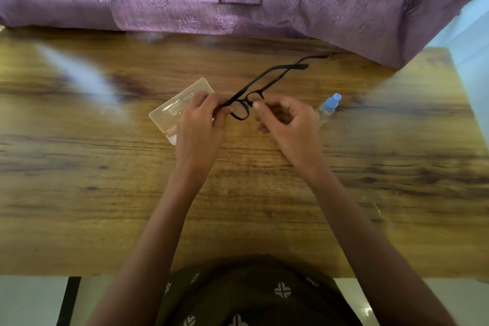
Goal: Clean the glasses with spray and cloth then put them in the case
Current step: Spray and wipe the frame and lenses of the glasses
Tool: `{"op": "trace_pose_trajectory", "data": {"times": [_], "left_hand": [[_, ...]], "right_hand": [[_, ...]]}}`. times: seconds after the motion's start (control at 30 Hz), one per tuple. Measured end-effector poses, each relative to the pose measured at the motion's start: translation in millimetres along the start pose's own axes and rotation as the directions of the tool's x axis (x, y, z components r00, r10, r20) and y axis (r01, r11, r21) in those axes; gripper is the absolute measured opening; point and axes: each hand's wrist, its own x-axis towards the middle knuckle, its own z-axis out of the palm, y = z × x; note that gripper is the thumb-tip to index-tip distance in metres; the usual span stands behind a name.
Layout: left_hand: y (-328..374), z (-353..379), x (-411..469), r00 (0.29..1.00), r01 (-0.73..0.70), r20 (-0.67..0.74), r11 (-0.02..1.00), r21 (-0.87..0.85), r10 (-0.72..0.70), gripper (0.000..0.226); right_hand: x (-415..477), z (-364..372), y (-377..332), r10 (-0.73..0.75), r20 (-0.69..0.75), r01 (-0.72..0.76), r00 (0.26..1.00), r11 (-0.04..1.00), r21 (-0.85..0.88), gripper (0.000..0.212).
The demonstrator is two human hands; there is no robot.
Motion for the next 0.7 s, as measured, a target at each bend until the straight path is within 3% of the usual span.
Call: {"op": "trace_pose_trajectory", "data": {"times": [0.1, 0.17, 0.23, 0.4, 0.7], "left_hand": [[-7, 9, -2, 0.997, 0.043, -0.055, 0.999, -0.022, -0.044, 0.010], [-13, 12, -4, 0.995, 0.072, -0.071, 0.996, -0.057, -0.076, 0.011], [-19, 13, -5, 0.989, 0.115, -0.078, 0.988, -0.106, -0.123, 0.011], [-31, 14, -11, 0.976, 0.157, -0.125, 0.974, -0.163, -0.178, 0.009], [-44, 12, -22, 0.961, 0.193, -0.150, 0.951, -0.241, -0.233, 0.006]], "right_hand": [[-3, -13, 28, -0.093, -0.207, 0.031, 0.974, 0.959, -0.282, 0.015], [-1, -22, 47, -0.226, -0.347, 0.037, 0.910, 0.879, -0.476, 0.020], [4, -32, 63, -0.268, -0.431, -0.018, 0.862, 0.832, -0.555, 0.030], [13, -48, 83, -0.210, -0.436, -0.058, 0.875, 0.849, -0.525, 0.046], [19, -47, 102, -0.211, -0.387, 0.034, 0.898, 0.908, -0.417, 0.048]]}}
